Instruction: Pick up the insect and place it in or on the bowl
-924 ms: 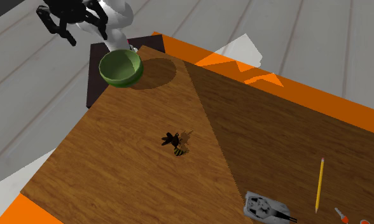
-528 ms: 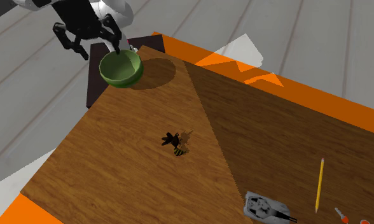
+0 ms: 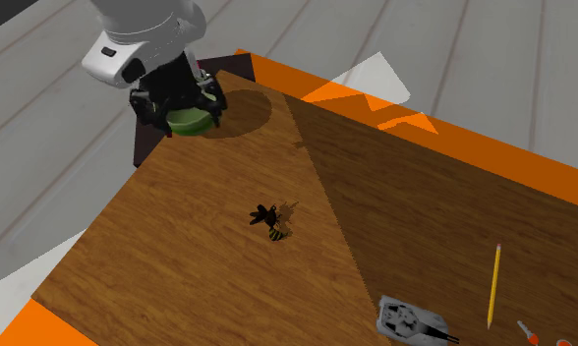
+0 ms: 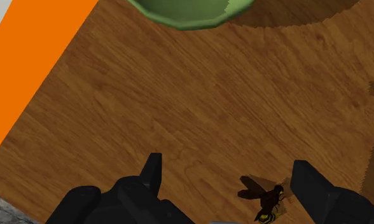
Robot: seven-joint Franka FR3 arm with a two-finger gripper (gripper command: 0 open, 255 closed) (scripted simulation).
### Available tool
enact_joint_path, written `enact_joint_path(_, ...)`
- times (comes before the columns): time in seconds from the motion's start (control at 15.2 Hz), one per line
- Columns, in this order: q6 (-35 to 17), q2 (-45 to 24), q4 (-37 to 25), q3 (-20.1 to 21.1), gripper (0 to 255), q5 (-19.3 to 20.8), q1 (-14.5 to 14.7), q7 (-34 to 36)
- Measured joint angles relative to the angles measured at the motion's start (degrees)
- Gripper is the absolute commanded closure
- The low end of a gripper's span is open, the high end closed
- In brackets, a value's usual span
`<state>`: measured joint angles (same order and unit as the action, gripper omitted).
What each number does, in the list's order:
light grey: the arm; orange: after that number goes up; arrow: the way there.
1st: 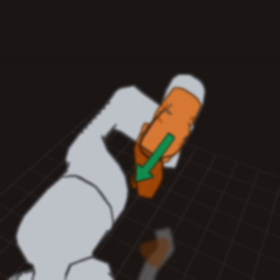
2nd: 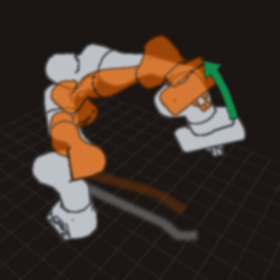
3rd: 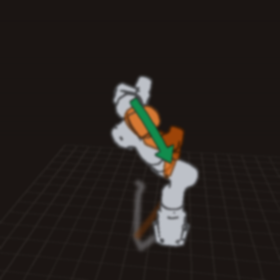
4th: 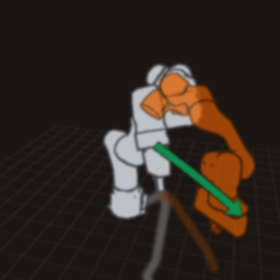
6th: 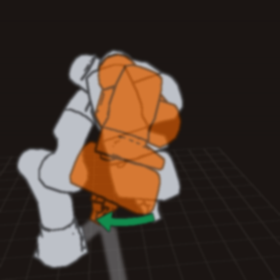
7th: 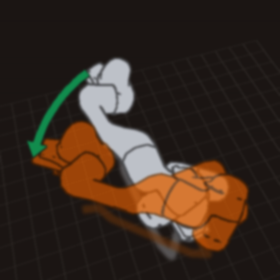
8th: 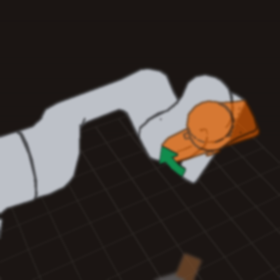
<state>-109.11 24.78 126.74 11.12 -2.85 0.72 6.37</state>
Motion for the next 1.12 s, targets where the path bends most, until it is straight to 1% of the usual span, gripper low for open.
enact_joint_path(0.26, -3.6, -7.9, -3.8, 2.9, 0, 2.4, 0.2, 2.6)
enact_joint_path(0.53, -6.6, -16.7, -8.8, 5.6, 0, 6.0, 0.5, 5.8)
enact_joint_path(0.79, -7.8, -26.2, -15.8, 7.4, 0, 10.7, 1.4, 9.1)
enact_joint_path(1.12, -7.5, -38.0, -25.9, 8.1, 0, 17.0, 3.8, 12.5)
